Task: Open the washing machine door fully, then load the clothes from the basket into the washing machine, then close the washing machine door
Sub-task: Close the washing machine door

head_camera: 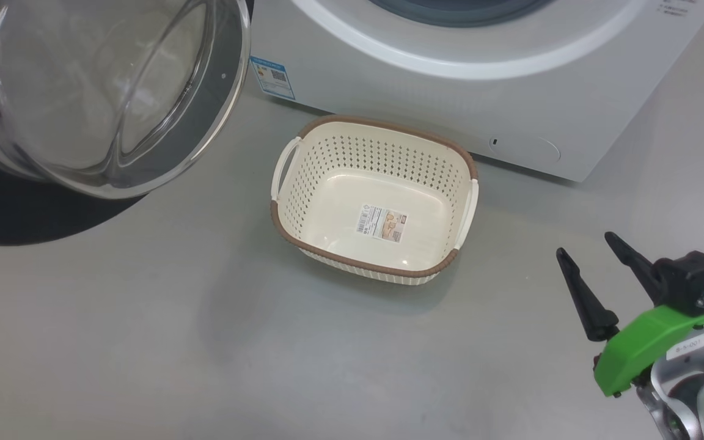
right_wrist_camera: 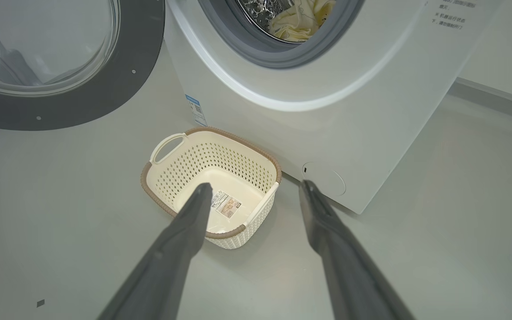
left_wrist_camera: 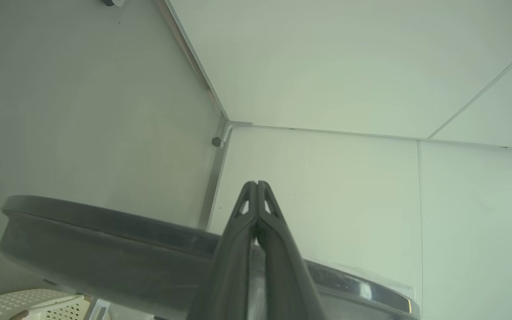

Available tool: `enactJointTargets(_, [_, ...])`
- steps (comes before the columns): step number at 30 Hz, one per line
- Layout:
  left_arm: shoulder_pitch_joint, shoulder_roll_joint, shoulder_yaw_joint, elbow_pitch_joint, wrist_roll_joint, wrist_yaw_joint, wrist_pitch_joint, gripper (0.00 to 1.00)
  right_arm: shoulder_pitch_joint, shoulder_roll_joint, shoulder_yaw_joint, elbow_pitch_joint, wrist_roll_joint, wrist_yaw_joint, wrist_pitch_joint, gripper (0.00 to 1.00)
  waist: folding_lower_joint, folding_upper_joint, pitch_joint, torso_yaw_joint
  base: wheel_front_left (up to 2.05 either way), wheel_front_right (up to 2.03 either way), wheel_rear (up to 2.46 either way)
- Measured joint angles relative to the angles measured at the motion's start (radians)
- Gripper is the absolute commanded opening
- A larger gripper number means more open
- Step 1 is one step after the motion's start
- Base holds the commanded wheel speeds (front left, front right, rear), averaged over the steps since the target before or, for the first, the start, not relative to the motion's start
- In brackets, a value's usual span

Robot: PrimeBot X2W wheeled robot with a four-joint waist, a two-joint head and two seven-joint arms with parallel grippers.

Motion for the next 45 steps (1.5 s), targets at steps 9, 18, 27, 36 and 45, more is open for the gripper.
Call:
enactJointTargets(9, [-0.006,0.008,-0.042,0.071,0.026,-0.012,0.066,0.00,-0.011,0.000,0.004,-0.002,0.016,0.000,0.009,1.00,-0.0001,0.0000,0.015,-0.013,0.00,0.00,0.00])
enactJointTargets(18, [-0.003,0.034,-0.105,0.080,0.057,-0.057,0.187,0.00,-0.011,-0.002,0.005,-0.004,0.019,0.000,0.014,1.00,-0.0001,0.0001,0.015,-0.007,0.00,0.00,0.00])
enactJointTargets(27, [0.009,-0.011,-0.183,0.033,0.054,-0.096,0.356,0.00,-0.011,-0.002,0.012,0.002,0.025,0.000,0.014,1.00,-0.0001,0.0000,0.002,0.005,0.00,0.00,0.00])
enactJointTargets(36, [0.059,-0.022,-0.199,-0.043,0.013,-0.113,0.476,0.00,-0.011,-0.001,0.013,0.012,0.034,0.000,0.012,1.00,-0.0001,0.0000,-0.002,0.007,0.00,0.00,0.00])
enactJointTargets(45, [0.103,-0.055,-0.207,-0.139,-0.019,-0.113,0.561,0.00,-0.011,0.000,0.012,0.018,0.034,0.000,0.005,1.00,-0.0001,0.0000,0.003,0.005,0.00,0.00,0.00])
